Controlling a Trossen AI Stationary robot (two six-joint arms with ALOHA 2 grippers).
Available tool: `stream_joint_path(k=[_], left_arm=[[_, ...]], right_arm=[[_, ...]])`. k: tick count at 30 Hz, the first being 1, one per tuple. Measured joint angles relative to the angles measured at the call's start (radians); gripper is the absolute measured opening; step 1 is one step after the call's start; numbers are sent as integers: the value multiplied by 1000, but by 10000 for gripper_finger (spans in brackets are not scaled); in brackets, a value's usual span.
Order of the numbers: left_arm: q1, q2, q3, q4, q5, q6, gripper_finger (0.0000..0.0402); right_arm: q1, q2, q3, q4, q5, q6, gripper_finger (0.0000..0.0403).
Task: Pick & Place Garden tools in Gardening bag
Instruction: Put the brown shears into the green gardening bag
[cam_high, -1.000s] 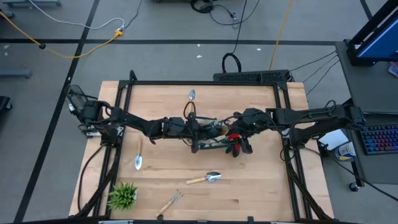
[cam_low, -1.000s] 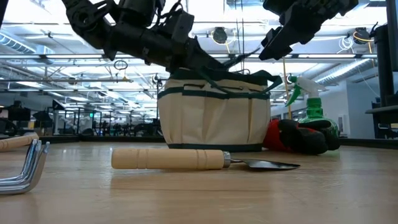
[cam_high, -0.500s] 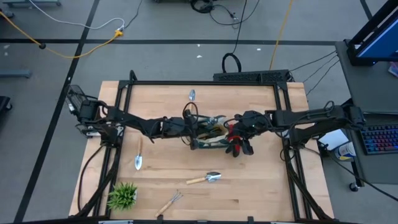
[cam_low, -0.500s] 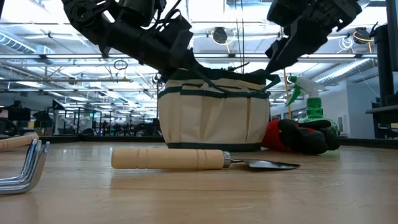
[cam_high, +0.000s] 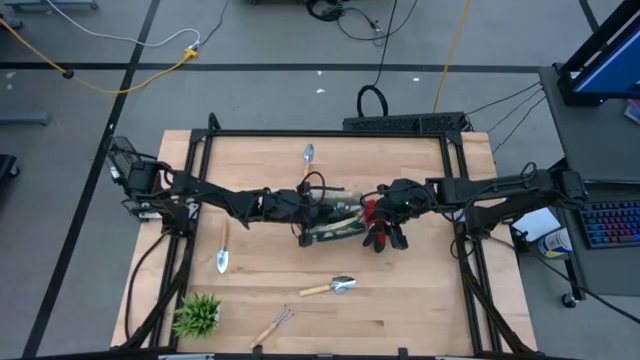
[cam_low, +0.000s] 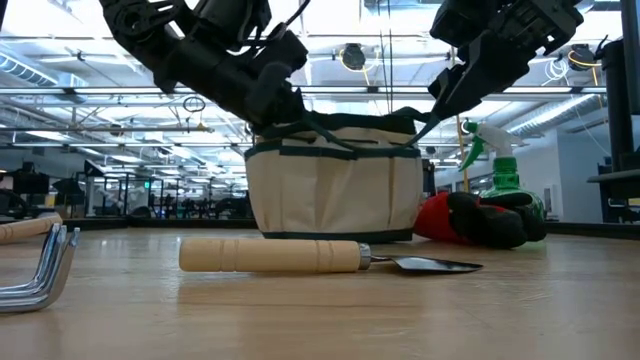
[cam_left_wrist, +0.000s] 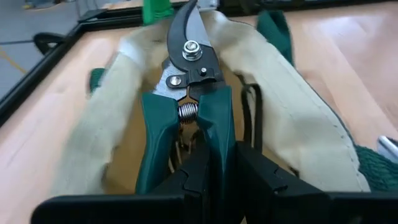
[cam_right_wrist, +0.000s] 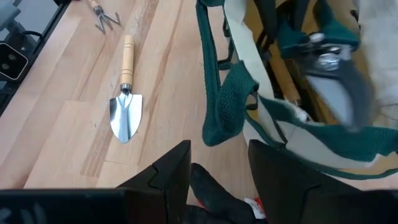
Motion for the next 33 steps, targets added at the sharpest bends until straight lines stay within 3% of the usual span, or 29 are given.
stream_joint_path(k=[10,18,25,33], left_arm=[[0,-3,2,-96,-13,-36,58],[-1,-104,-2,-169,-32,-76,58],[0,-213,-2,-332,-106,-102,58],[-1,-214,-1,-451,-102,-44,58]], right_arm=[[0,0,0,0,0,0,157],[0,0,0,2,0,0,157],[0,0,0,8,0,0,157],[0,0,0,15,0,0,157]])
